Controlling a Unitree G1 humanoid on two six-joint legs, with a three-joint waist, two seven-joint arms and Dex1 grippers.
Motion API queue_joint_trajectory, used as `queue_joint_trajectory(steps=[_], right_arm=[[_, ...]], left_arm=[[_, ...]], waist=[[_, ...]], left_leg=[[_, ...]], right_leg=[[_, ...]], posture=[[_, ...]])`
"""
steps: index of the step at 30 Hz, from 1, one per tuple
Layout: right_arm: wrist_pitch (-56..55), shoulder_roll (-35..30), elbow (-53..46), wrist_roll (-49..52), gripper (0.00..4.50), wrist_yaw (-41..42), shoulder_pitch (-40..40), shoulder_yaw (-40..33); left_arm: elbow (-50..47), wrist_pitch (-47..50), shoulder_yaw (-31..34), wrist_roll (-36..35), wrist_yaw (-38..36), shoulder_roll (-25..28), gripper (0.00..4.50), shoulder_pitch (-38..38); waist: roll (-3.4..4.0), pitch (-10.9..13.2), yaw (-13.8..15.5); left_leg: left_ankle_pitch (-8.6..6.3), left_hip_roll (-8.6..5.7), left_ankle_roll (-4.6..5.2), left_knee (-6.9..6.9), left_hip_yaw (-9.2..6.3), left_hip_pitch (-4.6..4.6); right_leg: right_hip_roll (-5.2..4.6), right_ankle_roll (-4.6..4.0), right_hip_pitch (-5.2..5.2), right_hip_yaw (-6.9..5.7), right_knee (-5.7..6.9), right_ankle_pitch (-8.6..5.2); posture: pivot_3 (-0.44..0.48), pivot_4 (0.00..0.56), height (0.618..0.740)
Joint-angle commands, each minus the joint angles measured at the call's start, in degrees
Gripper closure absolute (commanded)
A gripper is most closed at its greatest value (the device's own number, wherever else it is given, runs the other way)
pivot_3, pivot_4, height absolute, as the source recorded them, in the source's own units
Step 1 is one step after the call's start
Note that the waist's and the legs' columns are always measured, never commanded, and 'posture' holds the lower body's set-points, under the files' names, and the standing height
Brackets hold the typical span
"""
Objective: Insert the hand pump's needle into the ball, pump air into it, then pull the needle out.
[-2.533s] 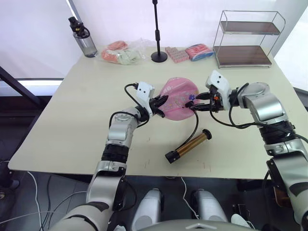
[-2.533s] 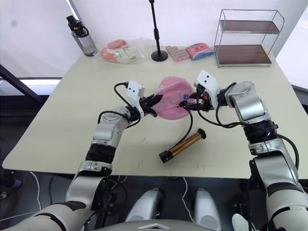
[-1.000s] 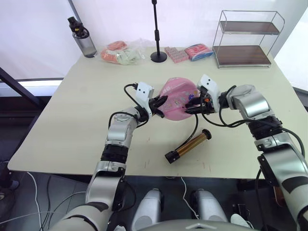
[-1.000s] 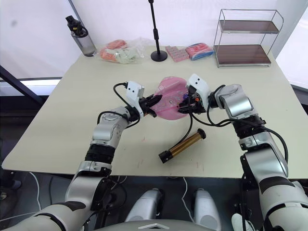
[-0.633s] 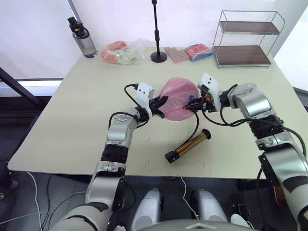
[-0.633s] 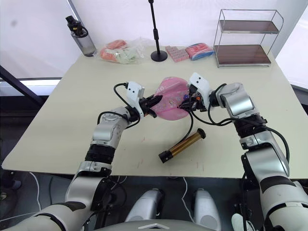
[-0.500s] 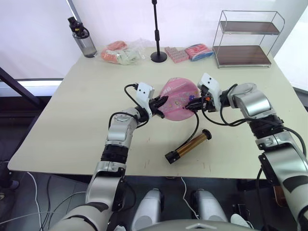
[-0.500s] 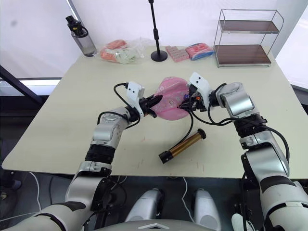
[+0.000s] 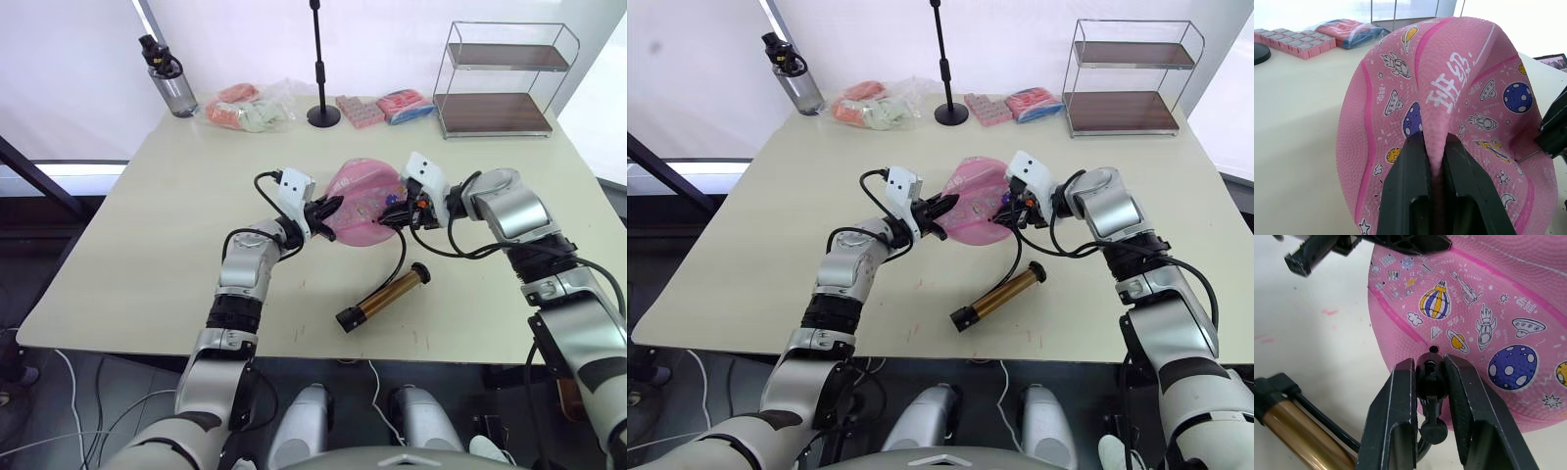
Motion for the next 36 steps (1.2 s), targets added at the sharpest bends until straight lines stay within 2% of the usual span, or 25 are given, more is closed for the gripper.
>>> queue_joint_trajectory(steps=[1, 13, 21, 25, 36], right_arm=[[-1.47, -0.95, -0.19, -3.59, 4.14, -0.37, -0.83, 3.07], [-3.76, 0.61, 0.54, -12.93, 4.14, -0.58, -6.73, 12.53], [-6.14, 5.67, 7.70, -17.27, 4.14, -1.04, -10.29, 15.60], [-8.23, 7.83, 12.34, -20.13, 4.14, -1.66, -11.22, 17.35], [-12.95, 12.77, 21.49, -23.73, 4.14, -2.73, -12.34, 17.40]], left_arm=[[3.34, 1.98, -3.58, 1.49, -0.41, -0.79, 4.50, 2.16], [3.05, 3.53, -3.86, 1.28, -0.29, -1.45, 4.50, 2.45], [3.69, 5.84, -4.13, 1.15, 0.50, -1.69, 4.50, 2.16], [4.45, 7.89, -3.94, 1.01, 1.53, -1.89, 4.50, 1.80], [5.02, 9.51, -3.45, 0.70, 2.76, -2.02, 4.50, 1.60]], waist=[[0.01, -0.01, 0.00], [0.04, -0.04, -0.08], [0.05, -0.09, -0.50], [0.06, -0.17, -0.73], [0.03, -1.06, -1.67]], left_leg=[[0.00, 0.00, 0.00, 0.01, 0.00, 0.01], [0.01, 0.00, -0.01, 0.04, -0.01, 0.07], [0.05, 0.03, -0.07, 0.05, 0.04, 0.41], [0.05, 0.07, -0.07, 0.02, 0.04, 0.94], [0.04, 0.06, -0.08, 0.02, -0.05, 1.26]], right_leg=[[0.00, 0.03, 0.01, 0.00, 0.00, -0.02], [0.00, 0.15, 0.05, 0.00, 0.04, -0.09], [0.04, 0.23, 0.29, 0.04, 0.10, -0.12], [0.06, 0.23, 0.77, 0.04, 0.12, -0.14], [0.07, 0.23, 1.05, 0.03, 0.12, -0.15]], posture=[[0.000, 0.150, 0.731], [0.000, 0.150, 0.731], [0.000, 0.150, 0.731], [0.000, 0.150, 0.731], [0.000, 0.150, 0.731]])
